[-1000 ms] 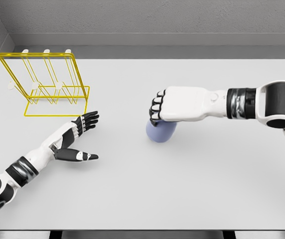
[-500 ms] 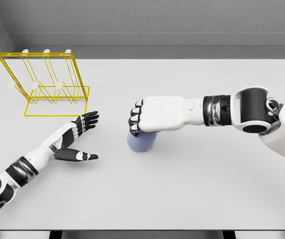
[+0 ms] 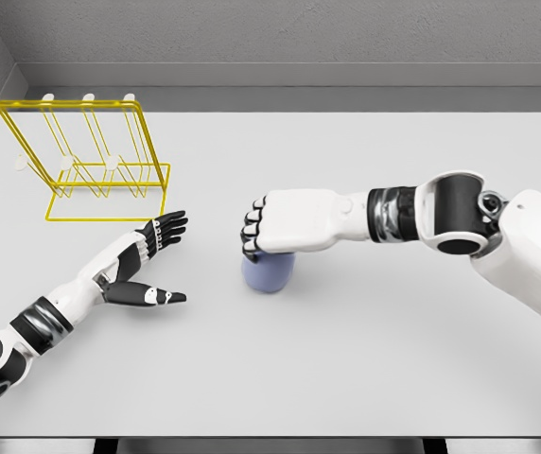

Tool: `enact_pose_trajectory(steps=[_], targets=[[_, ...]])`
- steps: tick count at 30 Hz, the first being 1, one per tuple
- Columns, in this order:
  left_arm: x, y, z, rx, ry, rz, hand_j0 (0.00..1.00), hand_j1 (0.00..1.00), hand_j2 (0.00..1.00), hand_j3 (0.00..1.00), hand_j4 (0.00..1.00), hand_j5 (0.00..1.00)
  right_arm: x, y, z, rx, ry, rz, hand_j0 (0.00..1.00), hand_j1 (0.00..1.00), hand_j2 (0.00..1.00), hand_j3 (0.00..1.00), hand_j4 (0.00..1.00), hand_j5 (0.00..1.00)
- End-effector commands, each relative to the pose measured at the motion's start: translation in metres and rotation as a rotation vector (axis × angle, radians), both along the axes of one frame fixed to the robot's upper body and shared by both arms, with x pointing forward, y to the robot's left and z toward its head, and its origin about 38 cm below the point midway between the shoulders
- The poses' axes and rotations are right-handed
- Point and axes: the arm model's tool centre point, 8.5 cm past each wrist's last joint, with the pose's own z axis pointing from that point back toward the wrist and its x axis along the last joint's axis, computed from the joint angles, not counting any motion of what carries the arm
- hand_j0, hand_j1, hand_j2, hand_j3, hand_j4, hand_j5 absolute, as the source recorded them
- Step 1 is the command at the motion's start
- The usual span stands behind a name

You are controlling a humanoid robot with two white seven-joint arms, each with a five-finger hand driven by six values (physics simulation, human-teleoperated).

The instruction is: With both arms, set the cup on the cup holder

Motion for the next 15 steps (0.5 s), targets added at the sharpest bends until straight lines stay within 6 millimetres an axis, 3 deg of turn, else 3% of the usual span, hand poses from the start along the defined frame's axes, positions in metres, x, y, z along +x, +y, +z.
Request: enact_pose_trajectory(steps=[1,4,6,7,8,9,15], targets=[[0.0001,0.0002,0.0002,-0.001,0.0,0.001,1.0,1.0,1.0,1.0,1.0,1.0,0.0003,0.0076,-0.0002,0.017,0.008,0.006,0.52,0.52,0.52,0.52,0.52,0.52],[-0.0004,0.0002,-0.0003,0.0,0.001,0.0,1.0,1.0,1.0,1.0,1.0,1.0,-0.001,0.0094,-0.0021,0.012,0.012,0.012,0.52,0.52,0.52,0.52,0.52,0.52],[-0.0004,0.0002,-0.0003,0.0,0.001,0.0,1.0,1.0,1.0,1.0,1.0,1.0,-0.0012,0.0089,-0.0039,0.009,0.016,0.012,0.6,0.6,0.6,0.6,0.6,0.6],[0.0,0.0002,0.0002,0.0,0.0,0.0,1.0,1.0,1.0,1.0,1.0,1.0,-0.0017,0.0088,-0.005,0.01,0.018,0.011,0.69,0.69,0.69,0.69,0.69,0.69],[-0.0004,0.0002,-0.0003,0.0,0.001,0.0,1.0,1.0,1.0,1.0,1.0,1.0,-0.0022,0.0094,-0.0053,0.014,0.021,0.013,0.93,0.93,0.93,0.93,0.93,0.93],[-0.0004,0.0003,-0.0003,-0.001,0.002,0.001,1.0,1.0,1.0,1.0,1.0,1.0,-0.0027,0.0093,-0.0048,0.014,0.019,0.014,1.0,1.0,1.0,1.0,1.0,1.0],[-0.0004,0.0002,-0.0003,0.0,0.001,0.0,1.0,1.0,1.0,1.0,1.0,1.0,-0.0011,0.0065,-0.0002,0.025,0.014,0.007,1.0,1.0,1.0,1.0,1.0,1.0]])
